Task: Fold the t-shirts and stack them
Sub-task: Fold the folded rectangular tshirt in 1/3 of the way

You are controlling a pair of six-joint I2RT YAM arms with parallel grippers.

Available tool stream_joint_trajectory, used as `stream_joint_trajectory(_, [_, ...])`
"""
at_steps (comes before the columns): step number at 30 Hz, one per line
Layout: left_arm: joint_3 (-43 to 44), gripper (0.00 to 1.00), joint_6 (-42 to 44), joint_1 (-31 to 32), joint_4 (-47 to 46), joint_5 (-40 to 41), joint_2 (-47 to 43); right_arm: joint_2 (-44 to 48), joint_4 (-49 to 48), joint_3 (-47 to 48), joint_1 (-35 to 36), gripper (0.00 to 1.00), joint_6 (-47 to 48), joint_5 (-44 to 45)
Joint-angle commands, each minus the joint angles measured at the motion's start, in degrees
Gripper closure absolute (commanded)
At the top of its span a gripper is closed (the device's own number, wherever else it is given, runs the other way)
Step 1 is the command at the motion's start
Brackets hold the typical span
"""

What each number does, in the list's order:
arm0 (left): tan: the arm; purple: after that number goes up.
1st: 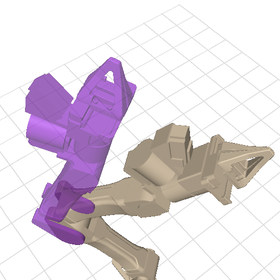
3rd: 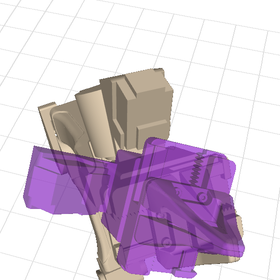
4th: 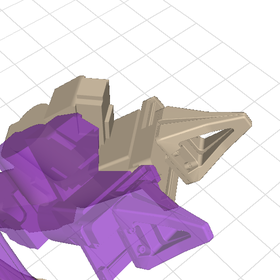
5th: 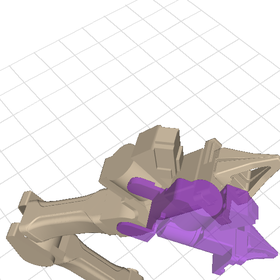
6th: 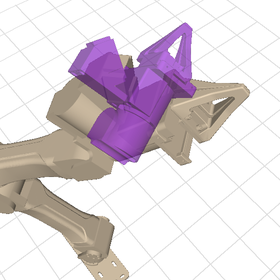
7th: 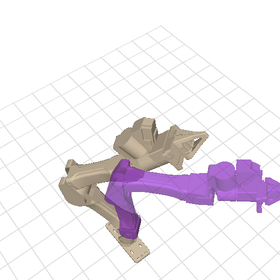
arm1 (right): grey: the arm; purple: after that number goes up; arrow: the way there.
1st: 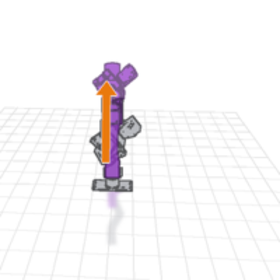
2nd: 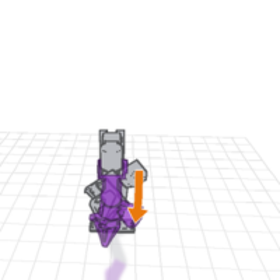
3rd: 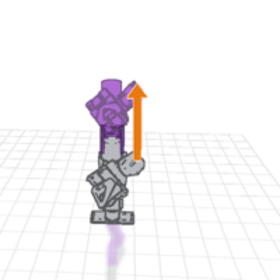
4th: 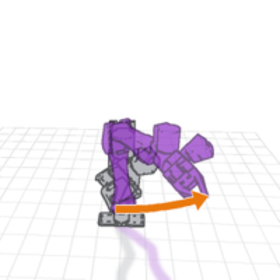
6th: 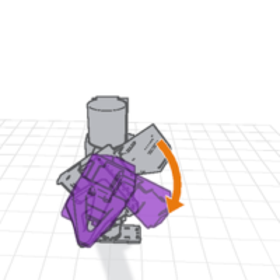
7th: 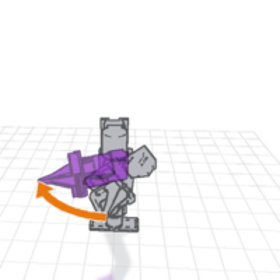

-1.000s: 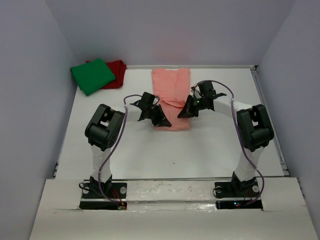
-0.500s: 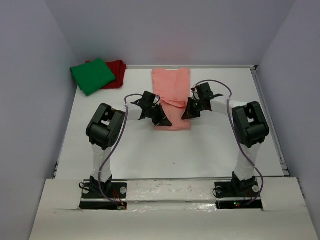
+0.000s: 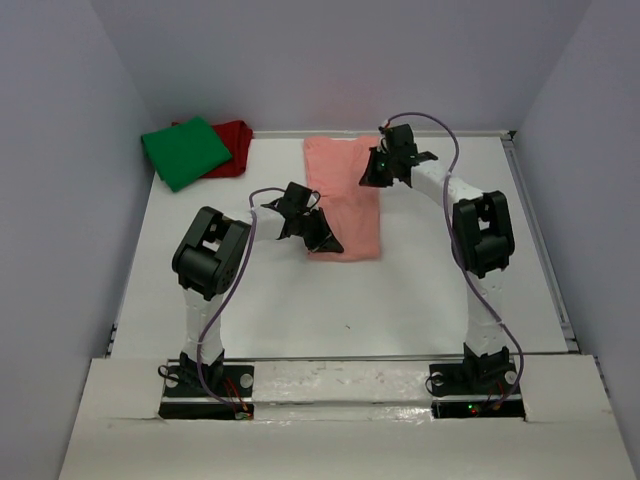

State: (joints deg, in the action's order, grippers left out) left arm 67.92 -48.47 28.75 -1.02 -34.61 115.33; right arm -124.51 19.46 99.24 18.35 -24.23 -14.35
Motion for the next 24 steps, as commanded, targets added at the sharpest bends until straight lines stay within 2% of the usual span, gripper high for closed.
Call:
stream_joint_trajectory(1, [0.4, 1.00, 1.2, -0.4, 3.0, 0.7, -1.1, -1.3, 2.2, 10.3, -1.6, 1.00, 1.6, 4.9])
stream_joint_trajectory(5, [0.5, 1.00, 1.1, -0.3, 3.0, 0.7, -1.2, -1.6, 4.4, 15.4, -3.4, 1.00, 2.6, 4.9])
stream_joint_trajectory(9, [1.2, 1.00, 1.1, -0.4, 3.0, 0.5, -1.4, 1.5, 5.7, 14.1, -3.9, 1.00, 3.5, 1.8])
stream_joint_trajectory(13, [4.8, 1.00, 2.7, -0.4, 5.2, 0.9, -2.0, 7.9, 7.5, 7.2, -3.9, 1.00, 2.3, -1.6])
stream_joint_trajectory(16, [9.8, 1.00, 4.8, -0.3, 7.6, 1.6, -2.5, 14.2, 8.0, -1.6, -3.9, 1.00, 0.9, -6.5])
stream_joint_trajectory(17, [11.3, 1.00, 5.3, -0.3, 9.4, 1.9, -3.0, 15.7, 8.3, -3.9, -3.9, 0.96, -0.5, -7.9])
stream_joint_trajectory(18, [13.1, 1.00, 6.7, -0.3, 10.7, 2.2, -3.1, 17.1, 8.6, -8.6, -3.9, 0.76, -0.8, -11.8])
stream_joint_trajectory(19, [16.7, 1.00, 7.4, -0.2, 13.4, 3.0, -3.3, 19.4, 9.4, -10.8, -3.9, 0.44, -1.6, -13.8])
stream_joint_trajectory(20, [18.5, 1.00, 8.0, -0.2, 14.6, 3.3, -3.4, 20.6, 9.8, -13.0, -3.9, 0.36, -2.4, -15.0])
stream_joint_trajectory(23, [24.5, 1.00, 10.7, -0.2, 20.0, 5.3, -3.7, 25.4, 9.9, -21.6, -3.9, 0.22, -3.9, -20.1])
stream_joint_trajectory(24, [25.4, 0.96, 11.2, -0.2, 21.1, 5.9, -4.0, 26.6, 9.8, -23.5, -3.9, 0.07, -4.3, -21.4])
